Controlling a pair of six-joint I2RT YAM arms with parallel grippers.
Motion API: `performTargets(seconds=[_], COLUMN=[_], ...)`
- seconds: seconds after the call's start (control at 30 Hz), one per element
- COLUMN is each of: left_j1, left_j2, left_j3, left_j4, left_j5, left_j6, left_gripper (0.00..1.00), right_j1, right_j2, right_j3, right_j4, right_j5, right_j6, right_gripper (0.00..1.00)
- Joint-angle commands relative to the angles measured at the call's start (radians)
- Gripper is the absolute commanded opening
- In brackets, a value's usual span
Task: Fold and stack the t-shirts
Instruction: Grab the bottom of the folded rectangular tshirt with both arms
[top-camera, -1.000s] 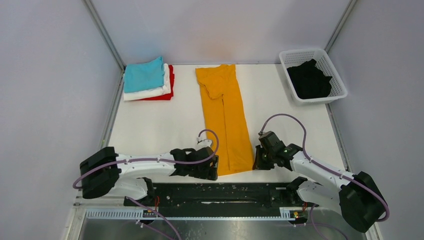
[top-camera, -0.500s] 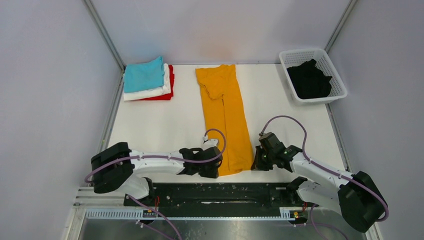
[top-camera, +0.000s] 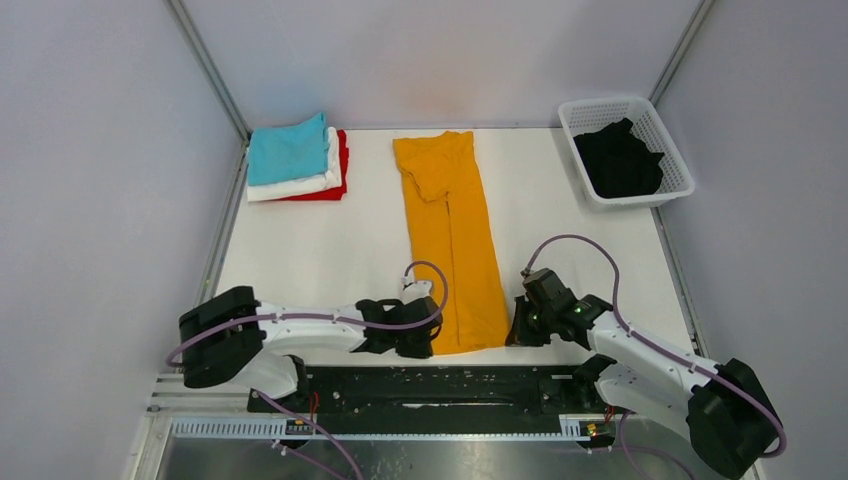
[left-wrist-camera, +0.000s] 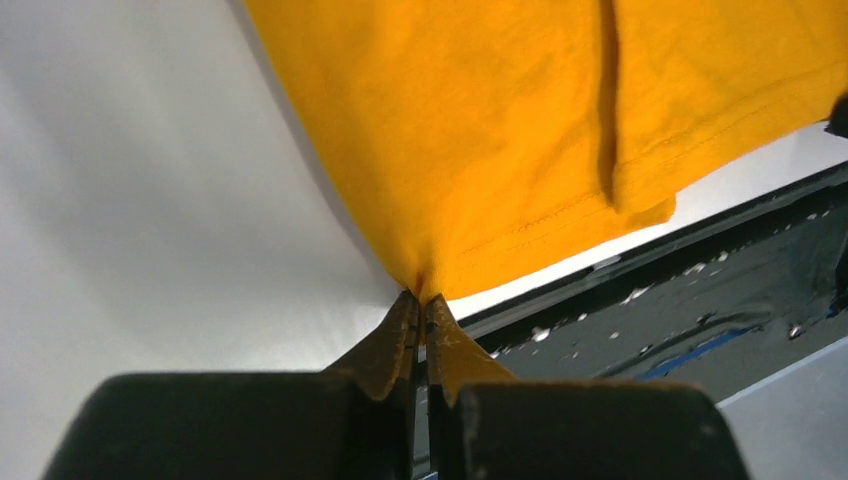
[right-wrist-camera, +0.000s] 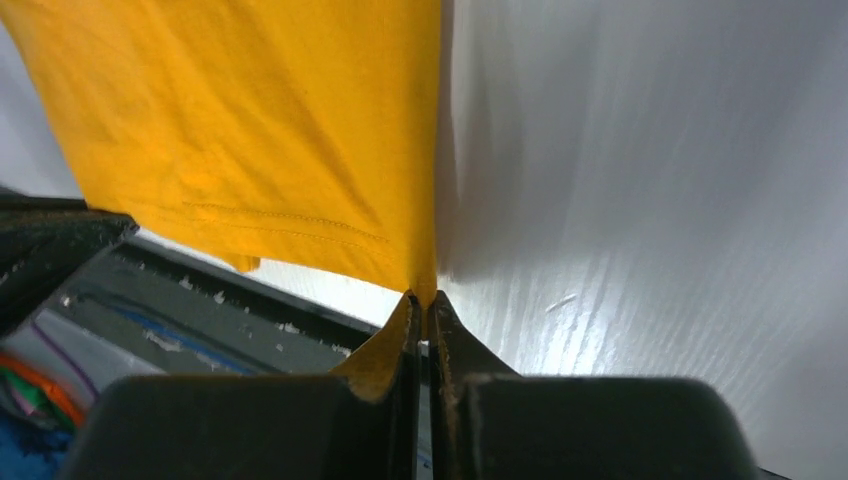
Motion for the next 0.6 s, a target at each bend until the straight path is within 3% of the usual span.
performTargets(seconds=[0.0,0.17,0.3,0.57], left_j1=[-0.019,-0.073,-0.075,-0.008], left_j2=[-0.119,-0.198,-0.227,-0.281], left_j3=[-0.115,-0.131,-0.127,-0.061], left_j4=[-0.087,-0.04,-0.022,-0.05], left_j5=[0.004,0.042,0.047,-0.065], left_j6=[-0.034,-0.029,-0.023,0.046], left_gripper=[0.0,0.0,0.0,0.0], right_j1=[0.011,0.053,0.058,0.058], right_j2=[-0.085,-0.184,-0.207,-0.172], right_j3=[-0.041,-0.061,-0.083,0.026], right_j4=[-0.053,-0.101,-0.035,0.013], right_j5=[-0.139,-0.199,-0.272,-0.153], right_j6=[0.013,0.024,0.066,0.055], right_gripper=[0.0,0.0,0.0,0.0])
